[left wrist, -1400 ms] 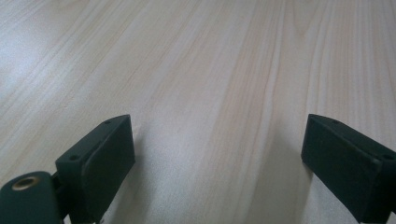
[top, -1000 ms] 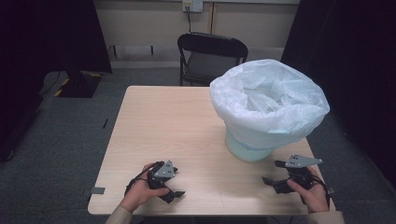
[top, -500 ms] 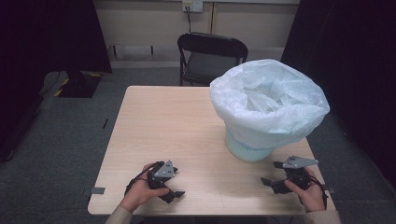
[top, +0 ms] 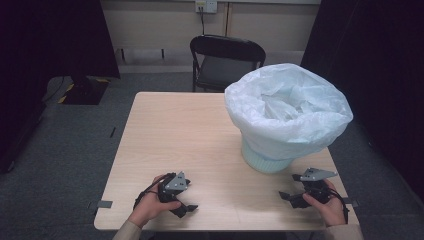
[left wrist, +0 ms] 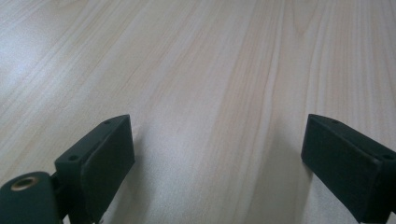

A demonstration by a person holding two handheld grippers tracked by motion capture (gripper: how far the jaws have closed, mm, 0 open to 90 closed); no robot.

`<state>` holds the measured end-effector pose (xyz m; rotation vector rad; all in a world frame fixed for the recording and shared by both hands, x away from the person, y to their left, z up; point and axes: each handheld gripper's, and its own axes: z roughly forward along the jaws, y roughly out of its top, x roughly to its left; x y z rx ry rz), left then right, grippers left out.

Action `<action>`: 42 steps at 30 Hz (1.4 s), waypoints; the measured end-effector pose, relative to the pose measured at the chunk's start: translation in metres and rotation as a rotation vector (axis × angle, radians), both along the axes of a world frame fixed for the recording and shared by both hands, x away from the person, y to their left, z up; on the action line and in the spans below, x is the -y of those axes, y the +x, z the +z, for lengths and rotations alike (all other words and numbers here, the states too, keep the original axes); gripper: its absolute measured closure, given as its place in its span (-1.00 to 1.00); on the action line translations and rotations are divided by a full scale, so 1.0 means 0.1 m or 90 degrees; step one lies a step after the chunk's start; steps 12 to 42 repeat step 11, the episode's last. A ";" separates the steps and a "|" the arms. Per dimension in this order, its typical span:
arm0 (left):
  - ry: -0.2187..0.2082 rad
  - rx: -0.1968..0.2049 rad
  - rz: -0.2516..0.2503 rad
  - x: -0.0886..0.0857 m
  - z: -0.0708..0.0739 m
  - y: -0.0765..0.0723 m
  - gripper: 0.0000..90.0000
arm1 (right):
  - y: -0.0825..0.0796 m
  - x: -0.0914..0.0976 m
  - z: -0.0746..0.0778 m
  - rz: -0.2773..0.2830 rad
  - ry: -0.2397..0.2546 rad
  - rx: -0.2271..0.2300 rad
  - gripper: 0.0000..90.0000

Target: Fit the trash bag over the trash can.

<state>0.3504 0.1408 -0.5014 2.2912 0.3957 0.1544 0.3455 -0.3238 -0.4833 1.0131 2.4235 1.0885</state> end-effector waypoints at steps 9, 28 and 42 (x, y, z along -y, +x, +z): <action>0.000 0.000 0.000 0.00 0.00 0.00 -0.80 | 0.01 0.01 -0.03 -0.003 -0.006 -0.002 -0.76; 0.000 0.000 0.000 0.00 0.00 0.00 -0.80 | 0.01 0.01 -0.03 -0.002 -0.008 -0.001 -0.76; 0.000 0.000 0.000 0.00 0.00 0.00 -0.80 | 0.01 0.01 -0.03 -0.002 -0.008 -0.001 -0.76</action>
